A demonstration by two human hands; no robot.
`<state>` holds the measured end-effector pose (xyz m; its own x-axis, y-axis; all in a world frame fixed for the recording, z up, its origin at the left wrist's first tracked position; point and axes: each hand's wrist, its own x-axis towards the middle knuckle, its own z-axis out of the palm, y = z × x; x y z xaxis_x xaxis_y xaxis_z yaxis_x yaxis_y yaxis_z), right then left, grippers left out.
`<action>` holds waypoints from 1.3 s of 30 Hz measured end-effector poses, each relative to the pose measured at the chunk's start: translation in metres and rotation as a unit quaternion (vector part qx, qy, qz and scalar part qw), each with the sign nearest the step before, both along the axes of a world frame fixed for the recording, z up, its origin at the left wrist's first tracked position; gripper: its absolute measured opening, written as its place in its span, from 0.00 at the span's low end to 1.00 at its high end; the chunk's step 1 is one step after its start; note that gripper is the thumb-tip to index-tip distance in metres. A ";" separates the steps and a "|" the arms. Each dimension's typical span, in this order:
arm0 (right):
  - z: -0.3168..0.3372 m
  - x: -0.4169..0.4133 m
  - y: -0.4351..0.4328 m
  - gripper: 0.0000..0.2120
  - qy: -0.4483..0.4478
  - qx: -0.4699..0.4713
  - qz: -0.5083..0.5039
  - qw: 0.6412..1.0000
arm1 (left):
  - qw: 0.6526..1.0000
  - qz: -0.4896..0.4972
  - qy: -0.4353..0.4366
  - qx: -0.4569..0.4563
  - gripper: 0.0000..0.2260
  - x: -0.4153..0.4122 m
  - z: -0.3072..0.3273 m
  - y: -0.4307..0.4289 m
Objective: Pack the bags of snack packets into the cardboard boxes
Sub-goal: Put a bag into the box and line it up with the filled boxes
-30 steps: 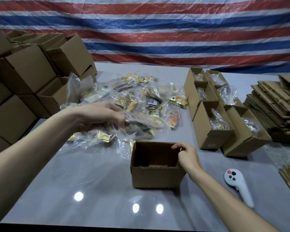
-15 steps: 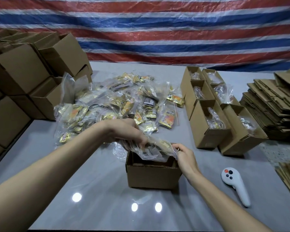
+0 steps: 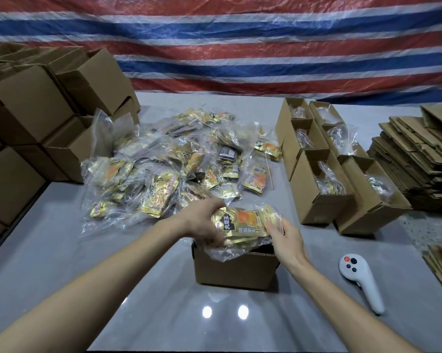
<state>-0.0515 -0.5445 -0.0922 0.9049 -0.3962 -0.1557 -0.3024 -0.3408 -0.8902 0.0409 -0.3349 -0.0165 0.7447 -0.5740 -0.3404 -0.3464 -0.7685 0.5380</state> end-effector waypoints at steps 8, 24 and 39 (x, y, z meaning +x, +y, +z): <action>0.000 -0.003 0.001 0.12 -0.014 -0.004 0.002 1.000 | 0.956 -0.059 -0.211 0.197 0.18 -0.018 -0.014 -0.027; 0.023 0.004 -0.014 0.15 0.102 -0.158 0.186 0.964 | 0.991 -0.002 0.007 0.132 0.20 -0.018 -0.050 -0.035; 0.039 0.007 0.006 0.13 0.205 -0.271 0.249 0.907 | 0.947 -0.137 -0.179 0.230 0.14 -0.024 -0.041 -0.040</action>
